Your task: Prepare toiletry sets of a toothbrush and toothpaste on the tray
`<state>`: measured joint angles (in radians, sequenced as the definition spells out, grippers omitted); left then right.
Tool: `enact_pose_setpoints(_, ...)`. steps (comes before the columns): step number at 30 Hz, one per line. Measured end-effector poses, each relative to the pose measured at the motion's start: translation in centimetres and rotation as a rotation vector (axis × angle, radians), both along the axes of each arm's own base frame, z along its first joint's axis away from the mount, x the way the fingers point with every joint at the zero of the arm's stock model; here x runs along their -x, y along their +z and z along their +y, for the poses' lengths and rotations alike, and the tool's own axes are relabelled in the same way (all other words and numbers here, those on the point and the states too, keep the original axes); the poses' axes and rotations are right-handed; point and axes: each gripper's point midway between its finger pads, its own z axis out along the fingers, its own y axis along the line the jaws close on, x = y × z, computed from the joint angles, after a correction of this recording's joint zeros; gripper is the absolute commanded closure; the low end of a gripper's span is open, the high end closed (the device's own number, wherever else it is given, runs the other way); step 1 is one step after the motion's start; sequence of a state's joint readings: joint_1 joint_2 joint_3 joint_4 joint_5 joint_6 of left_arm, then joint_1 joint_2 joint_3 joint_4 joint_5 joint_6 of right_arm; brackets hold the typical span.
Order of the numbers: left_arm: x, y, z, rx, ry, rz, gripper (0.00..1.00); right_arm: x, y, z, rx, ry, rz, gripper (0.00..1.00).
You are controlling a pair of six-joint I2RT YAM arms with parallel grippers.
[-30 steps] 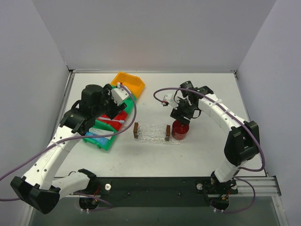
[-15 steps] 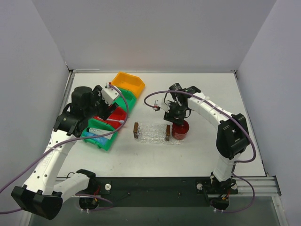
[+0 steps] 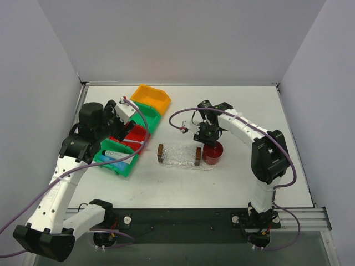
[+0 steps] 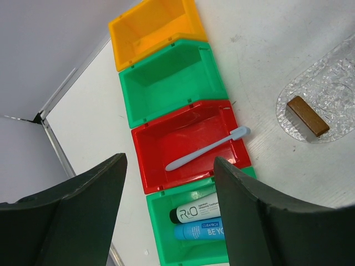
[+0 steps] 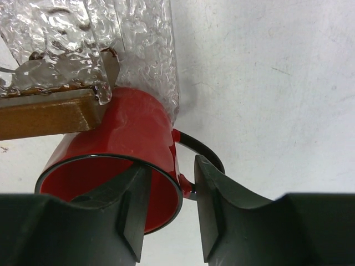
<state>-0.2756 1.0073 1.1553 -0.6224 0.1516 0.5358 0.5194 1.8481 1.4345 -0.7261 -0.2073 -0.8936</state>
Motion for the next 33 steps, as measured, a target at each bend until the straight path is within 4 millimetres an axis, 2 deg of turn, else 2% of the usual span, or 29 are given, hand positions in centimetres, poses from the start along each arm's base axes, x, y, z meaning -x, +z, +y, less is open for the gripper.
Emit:
enact_pose_setpoints(7, 0.0, -0.2, 0.1, 0.004, -0.001, 0.005, 0.25, -0.2, 0.0, -0.3, 0.017, -0.010, -0.010, 0.83)
enact_pose_setpoints(19, 0.0, -0.1, 0.2, 0.009, -0.002, 0.005, 0.25, 0.1, -0.2, -1.4, 0.061, -0.098, -0.019, 0.96)
enact_pose_setpoints(25, 0.1, 0.0, 0.0, 0.014, -0.011, 0.004, 0.25, 0.6, -0.1, -2.0, 0.084, -0.176, -0.026, 1.00)
enact_pose_setpoints(33, 0.4, 0.3, -0.1, 0.021, -0.019, -0.005, 0.25, 2.0, 0.2, -3.2, 0.122, -0.299, -0.027, 1.00)
